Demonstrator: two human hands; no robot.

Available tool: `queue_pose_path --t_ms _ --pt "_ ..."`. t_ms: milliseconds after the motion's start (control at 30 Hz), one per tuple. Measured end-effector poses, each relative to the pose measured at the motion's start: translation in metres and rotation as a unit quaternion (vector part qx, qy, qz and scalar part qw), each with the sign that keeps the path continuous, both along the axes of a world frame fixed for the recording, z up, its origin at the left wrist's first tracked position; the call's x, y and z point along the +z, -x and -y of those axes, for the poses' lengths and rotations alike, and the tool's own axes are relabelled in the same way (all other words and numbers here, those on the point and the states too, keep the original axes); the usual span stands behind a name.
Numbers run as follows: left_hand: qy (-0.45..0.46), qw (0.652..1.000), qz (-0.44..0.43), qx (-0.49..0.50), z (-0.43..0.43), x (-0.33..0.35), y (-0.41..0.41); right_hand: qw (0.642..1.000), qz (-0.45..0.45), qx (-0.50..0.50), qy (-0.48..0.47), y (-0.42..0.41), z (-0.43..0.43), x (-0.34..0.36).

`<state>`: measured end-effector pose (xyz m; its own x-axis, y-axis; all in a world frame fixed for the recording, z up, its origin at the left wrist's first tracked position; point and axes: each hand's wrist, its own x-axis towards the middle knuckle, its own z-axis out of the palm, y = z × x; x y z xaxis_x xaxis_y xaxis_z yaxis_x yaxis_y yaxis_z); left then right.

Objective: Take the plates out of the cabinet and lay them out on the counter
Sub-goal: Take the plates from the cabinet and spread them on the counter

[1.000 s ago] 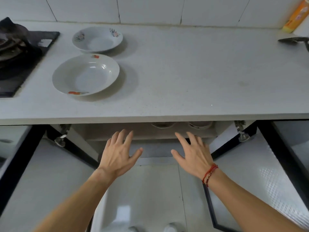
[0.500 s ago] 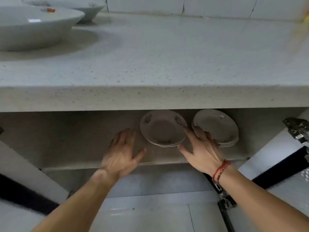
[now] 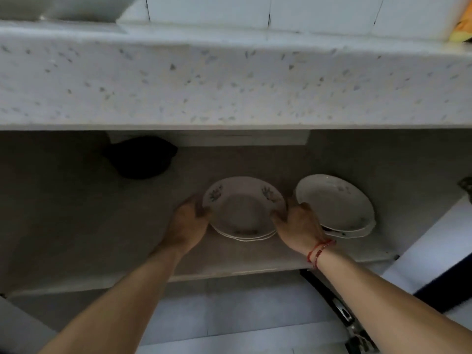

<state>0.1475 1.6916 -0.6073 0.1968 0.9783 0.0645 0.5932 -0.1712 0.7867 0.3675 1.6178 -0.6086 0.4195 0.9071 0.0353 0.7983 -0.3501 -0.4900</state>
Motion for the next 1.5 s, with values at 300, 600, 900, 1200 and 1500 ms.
queue_pose_path --t_ms 300,600,900,1200,1500 --pt "0.186 0.953 0.223 0.091 -0.027 -0.007 -0.016 0.957 -0.27 -0.103 -0.014 -0.013 -0.027 -0.009" --pt "0.24 0.906 0.326 0.126 -0.027 -0.014 -0.021 0.89 -0.429 -0.151 -0.039 -0.013 -0.037 -0.018" --pt "0.245 0.906 0.331 0.101 -0.022 -0.01 -0.006 0.888 -0.439 -0.135 -0.031 -0.007 -0.024 -0.005" --pt "0.286 0.899 0.32 0.086 0.019 0.005 0.007 0.894 -0.429 -0.128 -0.003 0.008 0.015 0.011" --pt "0.315 0.906 0.25 0.133 0.089 0.049 0.037 0.889 -0.43 -0.134 0.087 0.037 0.08 0.047"
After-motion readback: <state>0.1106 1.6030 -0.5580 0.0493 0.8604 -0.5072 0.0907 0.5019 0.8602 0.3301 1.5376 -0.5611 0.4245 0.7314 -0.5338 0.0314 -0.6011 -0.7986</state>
